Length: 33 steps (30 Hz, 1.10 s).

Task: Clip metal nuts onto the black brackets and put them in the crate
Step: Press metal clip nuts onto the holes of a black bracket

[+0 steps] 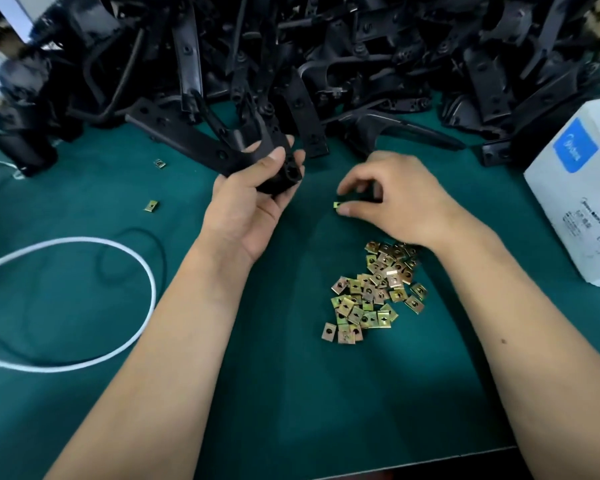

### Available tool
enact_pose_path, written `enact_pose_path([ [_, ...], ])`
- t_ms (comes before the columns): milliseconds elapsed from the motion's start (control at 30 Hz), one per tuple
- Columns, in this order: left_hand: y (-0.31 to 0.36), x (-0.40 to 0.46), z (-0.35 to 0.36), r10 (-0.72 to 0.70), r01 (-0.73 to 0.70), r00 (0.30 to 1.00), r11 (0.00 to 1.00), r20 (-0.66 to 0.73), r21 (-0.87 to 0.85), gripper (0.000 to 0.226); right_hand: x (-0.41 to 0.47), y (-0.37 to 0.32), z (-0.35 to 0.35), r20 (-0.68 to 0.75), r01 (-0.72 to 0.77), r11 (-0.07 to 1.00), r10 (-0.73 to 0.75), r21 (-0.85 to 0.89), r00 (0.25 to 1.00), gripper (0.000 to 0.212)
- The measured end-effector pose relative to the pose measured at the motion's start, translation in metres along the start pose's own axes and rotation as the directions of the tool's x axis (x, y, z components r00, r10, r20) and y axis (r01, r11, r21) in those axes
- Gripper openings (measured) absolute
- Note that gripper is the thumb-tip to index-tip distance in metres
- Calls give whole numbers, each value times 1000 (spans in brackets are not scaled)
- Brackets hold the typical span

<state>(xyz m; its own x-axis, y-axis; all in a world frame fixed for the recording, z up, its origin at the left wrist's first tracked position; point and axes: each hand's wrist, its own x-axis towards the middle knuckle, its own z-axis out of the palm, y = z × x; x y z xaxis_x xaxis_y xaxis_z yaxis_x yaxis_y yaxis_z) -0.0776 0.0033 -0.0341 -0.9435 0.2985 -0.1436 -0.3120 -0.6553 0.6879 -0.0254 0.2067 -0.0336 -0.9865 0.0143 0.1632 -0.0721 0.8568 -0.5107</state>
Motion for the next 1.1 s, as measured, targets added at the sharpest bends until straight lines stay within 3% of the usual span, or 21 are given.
enact_pose_path([
  [167,0,0,-1,-24,24,1000,994,4,-102,46,-1,-9,8,21,50,999,-49,-8,999,8],
  [300,-1,0,-2,-31,35,998,995,51,-92,47,-4,-10,5,-90,-27,980,45,196,995,12],
  [400,-2,-1,-1,-30,34,997,997,64,-73,46,-5,-14,4,-69,-31,952,55,304,996,8],
  [500,-1,-2,0,-10,13,999,998,52,-56,48,-7,-20,7,-32,-11,952,22,306,999,5],
  [667,1,-3,0,4,-5,1000,1000,-9,-21,70,-7,-26,11,-9,-11,963,14,270,1000,11],
  [800,1,-3,0,-3,3,1000,1000,-13,4,53,-8,-26,12,-43,15,980,-6,200,999,35],
  [867,1,-3,-1,-8,9,1000,1000,-16,21,47,-9,-26,11,-29,19,980,-13,199,999,33],
  [967,1,-2,-1,-9,10,1000,999,-23,40,40,-9,-29,1,184,44,967,-93,252,979,9],
  [1033,1,-2,0,-9,10,999,999,-36,50,45,-13,-29,-9,425,55,953,-183,297,886,8],
  [1100,0,-3,2,-6,9,999,998,-51,60,56,-18,-29,-17,570,58,949,-234,310,788,13],
])
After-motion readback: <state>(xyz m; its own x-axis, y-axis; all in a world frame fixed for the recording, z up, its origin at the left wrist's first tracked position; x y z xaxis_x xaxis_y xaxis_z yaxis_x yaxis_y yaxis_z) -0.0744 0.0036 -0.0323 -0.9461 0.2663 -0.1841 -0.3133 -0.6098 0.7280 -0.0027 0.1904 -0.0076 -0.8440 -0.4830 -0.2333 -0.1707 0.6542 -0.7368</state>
